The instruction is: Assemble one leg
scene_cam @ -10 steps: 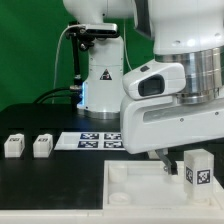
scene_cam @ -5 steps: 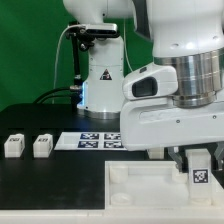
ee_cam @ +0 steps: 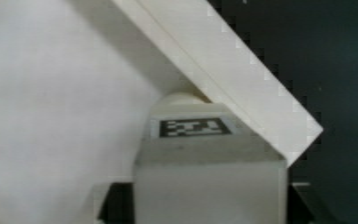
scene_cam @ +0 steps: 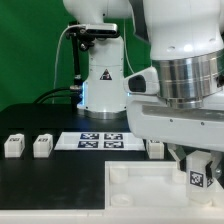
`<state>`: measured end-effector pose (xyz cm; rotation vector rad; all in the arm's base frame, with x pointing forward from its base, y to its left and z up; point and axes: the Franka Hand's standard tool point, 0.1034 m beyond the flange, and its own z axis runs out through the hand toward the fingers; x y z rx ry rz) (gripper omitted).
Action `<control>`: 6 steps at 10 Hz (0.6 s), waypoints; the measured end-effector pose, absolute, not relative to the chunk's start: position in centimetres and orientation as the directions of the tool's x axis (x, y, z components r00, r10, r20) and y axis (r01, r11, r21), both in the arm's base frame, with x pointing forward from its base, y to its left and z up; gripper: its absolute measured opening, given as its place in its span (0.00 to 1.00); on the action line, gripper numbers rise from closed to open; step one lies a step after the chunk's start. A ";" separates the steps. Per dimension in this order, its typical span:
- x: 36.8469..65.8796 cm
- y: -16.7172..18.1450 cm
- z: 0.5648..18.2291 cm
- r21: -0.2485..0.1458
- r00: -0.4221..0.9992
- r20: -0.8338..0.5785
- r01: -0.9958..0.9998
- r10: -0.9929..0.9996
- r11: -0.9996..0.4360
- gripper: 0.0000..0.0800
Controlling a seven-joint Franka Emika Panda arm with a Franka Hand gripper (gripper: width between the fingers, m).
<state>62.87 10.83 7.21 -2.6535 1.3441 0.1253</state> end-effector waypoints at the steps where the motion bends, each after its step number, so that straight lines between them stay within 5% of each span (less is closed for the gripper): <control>1: 62.8 10.8 7.2 -0.088 0.445 -0.166 -0.895 -0.880 -0.436 0.37; 4: 62.7 10.9 7.2 -0.035 0.060 -0.201 -0.998 -0.978 -0.054 0.37; 6: 62.7 11.0 7.1 -0.024 0.007 -0.205 -1.000 -0.979 -0.002 0.43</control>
Offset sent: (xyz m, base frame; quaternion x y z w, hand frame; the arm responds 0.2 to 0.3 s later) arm 0.0020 0.0010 -0.0017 0.0312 0.0041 0.3208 0.9466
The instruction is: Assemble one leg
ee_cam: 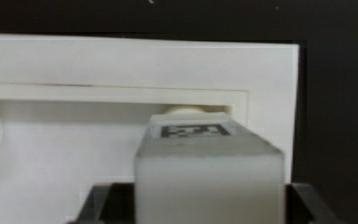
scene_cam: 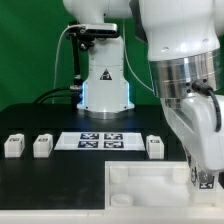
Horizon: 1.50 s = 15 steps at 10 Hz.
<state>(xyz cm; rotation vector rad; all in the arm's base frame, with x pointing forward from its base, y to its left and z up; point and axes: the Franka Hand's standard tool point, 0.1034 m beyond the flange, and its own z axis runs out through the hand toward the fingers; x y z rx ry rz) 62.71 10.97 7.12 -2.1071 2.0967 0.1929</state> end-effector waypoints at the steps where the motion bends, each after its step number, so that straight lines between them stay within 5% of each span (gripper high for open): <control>1: 62.7 11.0 7.1 -0.029 0.034 -0.205 -0.999 -0.978 -0.028 0.60; 2: 62.7 11.1 7.1 -0.033 0.056 -0.204 -0.998 -0.977 -0.050 0.60; 3: 62.6 11.1 7.0 -0.053 0.156 -0.200 -0.987 -0.967 -0.149 0.76; 4: 62.5 11.2 7.0 -0.086 0.360 -0.172 -0.933 -0.917 -0.350 0.80; 9: 61.8 11.5 7.1 -0.157 0.796 -0.069 -0.604 -0.601 -0.781 0.81; 12: 61.6 12.4 7.2 -0.095 0.987 0.027 -0.155 -0.158 -0.983 0.81; 15: 61.6 12.4 7.1 -0.102 0.972 0.017 -0.231 -0.234 -0.968 0.69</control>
Offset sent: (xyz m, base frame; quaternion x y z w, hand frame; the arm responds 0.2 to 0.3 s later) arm -0.0062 0.0039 -0.0010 -0.0201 0.0203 -0.4905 0.8710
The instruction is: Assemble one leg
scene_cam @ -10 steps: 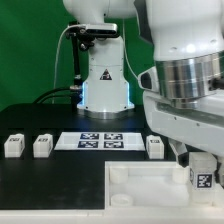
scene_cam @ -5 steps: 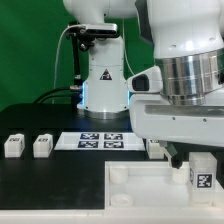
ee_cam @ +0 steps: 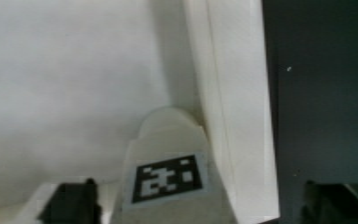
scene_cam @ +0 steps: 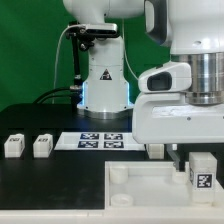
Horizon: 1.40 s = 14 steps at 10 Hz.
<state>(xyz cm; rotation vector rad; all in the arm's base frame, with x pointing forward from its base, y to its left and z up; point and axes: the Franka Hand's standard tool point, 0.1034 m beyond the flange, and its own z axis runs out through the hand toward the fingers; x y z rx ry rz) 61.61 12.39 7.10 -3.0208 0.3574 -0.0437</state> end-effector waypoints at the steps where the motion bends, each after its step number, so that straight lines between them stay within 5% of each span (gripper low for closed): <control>1: 61.6 12.6 7.1 -0.111 0.938 0.001 -0.343 -0.345 -0.933 0.51; 2: 61.4 12.4 7.0 -0.109 0.895 -0.017 -0.444 -0.445 -0.889 0.37; 6: 61.8 12.5 7.0 -0.118 0.607 -0.093 -0.794 -0.789 -0.596 0.37; 9: 62.3 12.8 6.9 -0.089 0.182 -0.179 -0.982 -0.967 -0.169 0.37; 11: 62.1 13.1 6.8 -0.084 0.151 -0.181 -0.987 -0.972 -0.137 0.37; 13: 62.1 13.1 6.8 -0.096 0.214 -0.175 -0.975 -0.961 -0.200 0.64; 14: 62.0 13.1 6.7 -0.101 0.272 -0.170 -0.961 -0.947 -0.258 0.64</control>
Offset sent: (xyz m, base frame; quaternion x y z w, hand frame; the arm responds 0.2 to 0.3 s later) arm 0.0000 0.0000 0.0000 0.0000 0.0000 0.1790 0.9838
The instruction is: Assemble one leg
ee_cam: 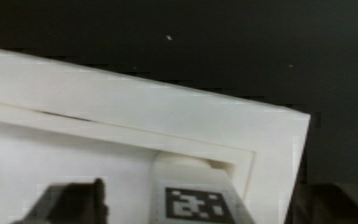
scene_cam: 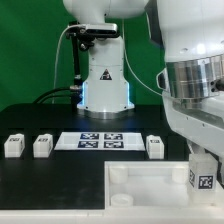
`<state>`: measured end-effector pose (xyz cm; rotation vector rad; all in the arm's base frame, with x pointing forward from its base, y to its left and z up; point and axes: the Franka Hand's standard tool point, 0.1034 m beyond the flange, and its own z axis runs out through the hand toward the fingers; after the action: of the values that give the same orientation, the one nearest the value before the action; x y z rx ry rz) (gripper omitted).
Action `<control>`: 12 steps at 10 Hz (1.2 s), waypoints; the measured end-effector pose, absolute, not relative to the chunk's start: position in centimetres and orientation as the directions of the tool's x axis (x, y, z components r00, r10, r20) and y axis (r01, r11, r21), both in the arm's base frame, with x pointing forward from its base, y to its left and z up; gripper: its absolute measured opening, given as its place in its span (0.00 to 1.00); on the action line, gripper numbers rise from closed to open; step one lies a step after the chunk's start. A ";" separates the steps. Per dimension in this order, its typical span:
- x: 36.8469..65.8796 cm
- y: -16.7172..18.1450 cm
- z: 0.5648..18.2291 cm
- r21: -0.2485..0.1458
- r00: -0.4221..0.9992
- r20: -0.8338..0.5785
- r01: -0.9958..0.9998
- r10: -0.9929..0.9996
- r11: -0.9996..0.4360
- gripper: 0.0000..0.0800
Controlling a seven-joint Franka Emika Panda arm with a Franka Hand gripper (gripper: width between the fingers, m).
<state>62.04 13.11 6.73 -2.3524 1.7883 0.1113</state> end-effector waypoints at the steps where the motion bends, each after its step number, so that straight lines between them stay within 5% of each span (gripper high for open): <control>1: 61.9 13.0 6.7 -0.113 0.406 -0.153 -0.913 -0.901 -0.392 0.77; 2: 61.8 12.9 6.9 -0.127 0.641 -0.102 -0.767 -0.761 -0.629 0.80; 4: 61.7 13.2 6.9 -0.132 0.795 -0.057 -0.605 -0.604 -0.785 0.81; 7: 61.8 13.0 6.9 -0.140 0.921 -0.022 -0.389 -0.390 -0.911 0.81; 9: 62.3 12.6 7.1 -0.101 0.998 0.041 -0.049 -0.054 -0.994 0.81; 12: 62.6 11.8 6.6 -0.101 0.998 0.052 -0.021 -0.026 -0.995 0.81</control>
Offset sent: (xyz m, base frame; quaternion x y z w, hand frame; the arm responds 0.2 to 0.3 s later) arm 0.0000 0.0000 0.0000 0.0000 0.0000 -0.2667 0.9638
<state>62.55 11.85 6.65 -3.0397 0.0363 -0.0815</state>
